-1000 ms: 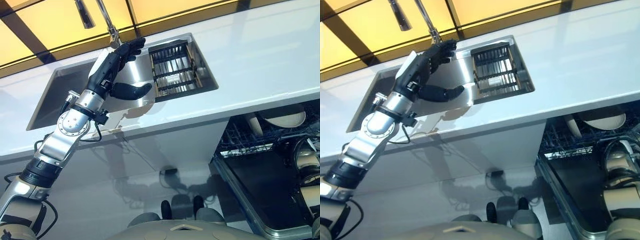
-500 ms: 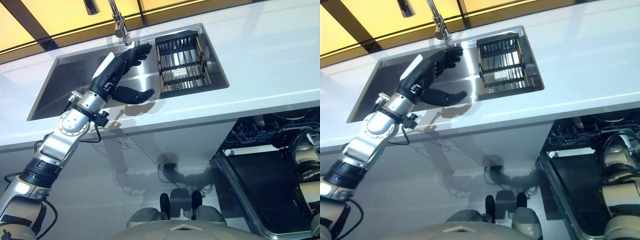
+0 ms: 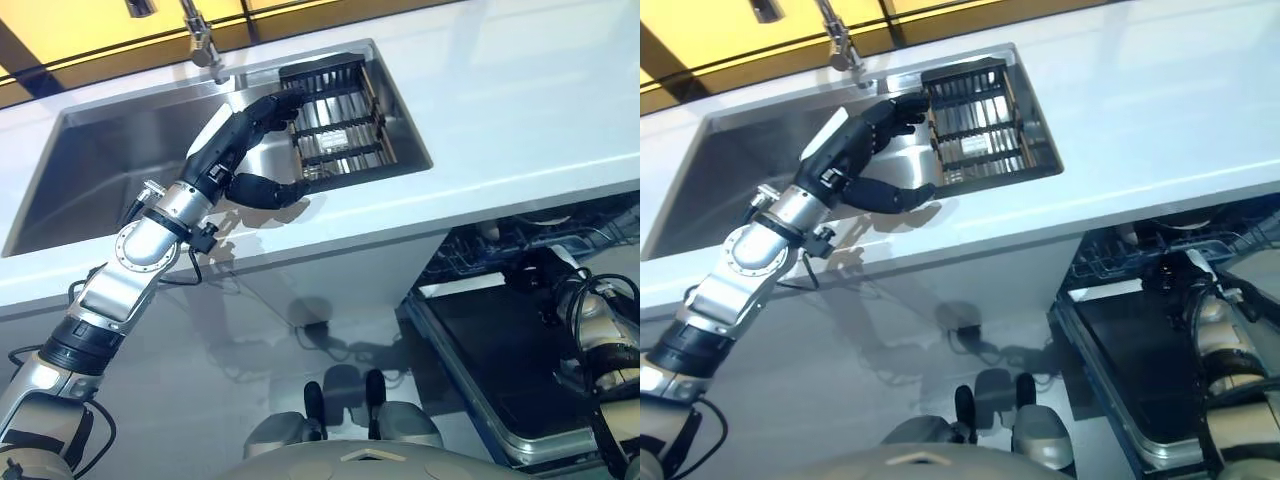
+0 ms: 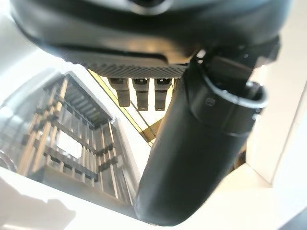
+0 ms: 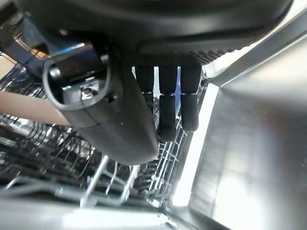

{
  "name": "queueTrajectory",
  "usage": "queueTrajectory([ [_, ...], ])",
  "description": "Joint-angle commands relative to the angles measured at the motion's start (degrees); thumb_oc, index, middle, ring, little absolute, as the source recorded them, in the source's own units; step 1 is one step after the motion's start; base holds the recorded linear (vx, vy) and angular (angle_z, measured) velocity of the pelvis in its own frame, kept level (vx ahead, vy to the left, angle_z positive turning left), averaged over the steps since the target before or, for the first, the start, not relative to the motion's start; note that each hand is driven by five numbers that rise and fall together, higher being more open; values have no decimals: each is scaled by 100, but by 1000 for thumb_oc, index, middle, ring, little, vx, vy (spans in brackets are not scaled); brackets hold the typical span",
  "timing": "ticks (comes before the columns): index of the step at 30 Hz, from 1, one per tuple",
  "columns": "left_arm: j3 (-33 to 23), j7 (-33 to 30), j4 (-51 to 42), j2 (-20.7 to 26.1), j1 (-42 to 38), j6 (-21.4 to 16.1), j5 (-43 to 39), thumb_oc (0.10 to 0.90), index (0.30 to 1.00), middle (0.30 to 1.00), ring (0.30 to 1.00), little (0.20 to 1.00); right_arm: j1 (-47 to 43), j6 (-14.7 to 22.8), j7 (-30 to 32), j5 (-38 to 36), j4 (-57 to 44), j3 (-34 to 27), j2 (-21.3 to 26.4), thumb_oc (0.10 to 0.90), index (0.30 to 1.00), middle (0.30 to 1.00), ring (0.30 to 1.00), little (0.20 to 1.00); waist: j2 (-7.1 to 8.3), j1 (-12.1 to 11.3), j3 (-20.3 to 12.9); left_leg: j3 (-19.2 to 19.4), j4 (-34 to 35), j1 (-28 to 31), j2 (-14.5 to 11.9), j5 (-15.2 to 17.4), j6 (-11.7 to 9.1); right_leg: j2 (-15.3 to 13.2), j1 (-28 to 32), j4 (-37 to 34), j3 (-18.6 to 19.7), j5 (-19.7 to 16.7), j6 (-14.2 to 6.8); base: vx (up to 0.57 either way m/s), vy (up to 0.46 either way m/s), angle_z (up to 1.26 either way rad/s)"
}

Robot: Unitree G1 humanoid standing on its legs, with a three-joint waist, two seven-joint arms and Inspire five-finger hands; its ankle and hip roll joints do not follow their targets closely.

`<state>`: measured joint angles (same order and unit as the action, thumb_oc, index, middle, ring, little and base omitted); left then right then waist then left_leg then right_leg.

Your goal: Pick up plates and place into dishwasher.

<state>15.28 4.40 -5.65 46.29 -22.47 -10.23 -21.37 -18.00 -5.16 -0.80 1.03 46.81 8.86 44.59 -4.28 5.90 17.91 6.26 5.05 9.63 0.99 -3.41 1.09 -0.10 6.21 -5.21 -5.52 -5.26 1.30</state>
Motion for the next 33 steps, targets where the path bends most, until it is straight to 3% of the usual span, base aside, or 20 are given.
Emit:
queueTrajectory([
  [1, -540, -54, -68, -150, -193, -684, -237, 800, 900, 900, 900, 900, 315, 119, 7, -113, -579, -559, 252, 800, 900, 900, 900, 900, 147, 165, -561, 234, -231, 16, -57, 724, -46, 143, -116, 812, 242, 867, -467, -29, 95, -20],
  [2, -543, -48, -60, -243, -141, -691, -169, 800, 900, 900, 900, 900, 622, -276, -361, -83, -727, -718, 211, 800, 900, 900, 900, 900, 174, 265, -563, 296, -233, 29, -69, 737, -44, 148, -128, 804, 294, 855, -491, -41, 97, -31],
  [3, -551, 22, -89, -294, -107, -647, -141, 800, 900, 900, 900, 900, 926, -433, -517, -212, -950, -857, 195, 800, 900, 900, 900, 900, 213, 356, -567, 386, -228, 55, -86, 744, -44, 151, -134, 779, 343, 826, -513, -46, 79, -31],
  [11, -371, 443, 222, -401, -398, -591, -528, 800, 900, 900, 900, 900, 2118, -527, -489, -806, -1734, -1824, -249, 800, 900, 900, 900, 900, 348, 883, -573, 741, -285, 137, -113, 839, 9, 174, -224, 810, 543, 738, -610, -51, 54, -24],
  [16, -382, 585, 959, -749, -303, -483, -682, 800, 900, 900, 900, 900, 2721, 50, -439, -2011, -1902, -2401, -864, 800, 900, 900, 900, 900, 437, 1194, -605, 967, -362, 173, -102, 955, 57, 175, -306, 787, 719, 648, -718, -44, 23, -30],
  [22, -357, 605, 1356, -878, -290, -486, -756, 800, 900, 900, 900, 900, 2954, 296, -203, -2154, -1319, -2648, -1028, 800, 900, 900, 900, 900, 486, 1311, -629, 1070, -463, 154, -105, 1057, 79, 150, -361, 751, 759, 582, -790, -26, -15, -15],
  [23, -351, 613, 1421, -909, -270, -436, -715, 800, 900, 900, 900, 900, 3023, 447, -372, -2770, -953, -2848, -1101, 800, 900, 900, 900, 900, 517, 1347, -629, 1115, -547, 152, -108, 1118, 111, 127, -357, 707, 792, 530, -801, -8, -40, -4],
  [27, -371, 594, 1461, -950, -217, -404, -658, 800, 900, 900, 900, 900, 3052, 818, -335, -3524, -577, -3010, -1455, 800, 900, 900, 900, 900, 517, 1359, -644, 1114, -640, 123, -95, 1196, 155, 114, -386, 669, 841, 484, -814, -16, -53, -8],
  [28, -374, 584, 1473, -945, -236, -343, -695, 800, 900, 900, 900, 900, 3033, 1059, -381, -4107, -385, -3076, -1613, 800, 900, 900, 900, 900, 498, 1362, -652, 1126, -669, 109, -98, 1220, 160, 109, -403, 648, 851, 463, -821, -12, -27, -11],
  [30, -376, 584, 1481, -935, -240, -332, -721, 800, 900, 900, 900, 900, 3022, 1098, -394, -4230, -354, -3105, -1658, 800, 900, 900, 900, 900, 491, 1363, -656, 1124, -674, 107, -97, 1227, 162, 108, -407, 644, 853, 462, -822, -12, -29, -13],
  [31, -377, 617, 1572, -896, -249, -337, -774, 800, 900, 900, 900, 900, 2935, 1615, -403, -5102, -123, -3268, -1909, 800, 900, 900, 900, 900, 434, 1369, -682, 1124, -709, 86, -96, 1266, 174, 103, -446, 638, 867, 451, -830, -13, -31, -11],
  [32, -379, 628, 1584, -872, -238, -351, -765, 800, 900, 900, 900, 900, 2918, 1813, -397, -5340, -137, -3323, -1956, 800, 900, 900, 900, 900, 413, 1376, -687, 1130, -711, 80, -97, 1268, 173, 101, -459, 639, 869, 444, -834, -12, -36, -13],
  [33, -356, 609, 1590, -822, -224, -391, -713, 800, 900, 900, 900, 900, 2884, 2316, -292, -5848, -216, -3409, -2043, 800, 900, 900, 900, 900, 372, 1396, -694, 1131, -706, 77, -92, 1267, 170, 104, -477, 642, 879, 436, -840, 4, -6, -6],
])
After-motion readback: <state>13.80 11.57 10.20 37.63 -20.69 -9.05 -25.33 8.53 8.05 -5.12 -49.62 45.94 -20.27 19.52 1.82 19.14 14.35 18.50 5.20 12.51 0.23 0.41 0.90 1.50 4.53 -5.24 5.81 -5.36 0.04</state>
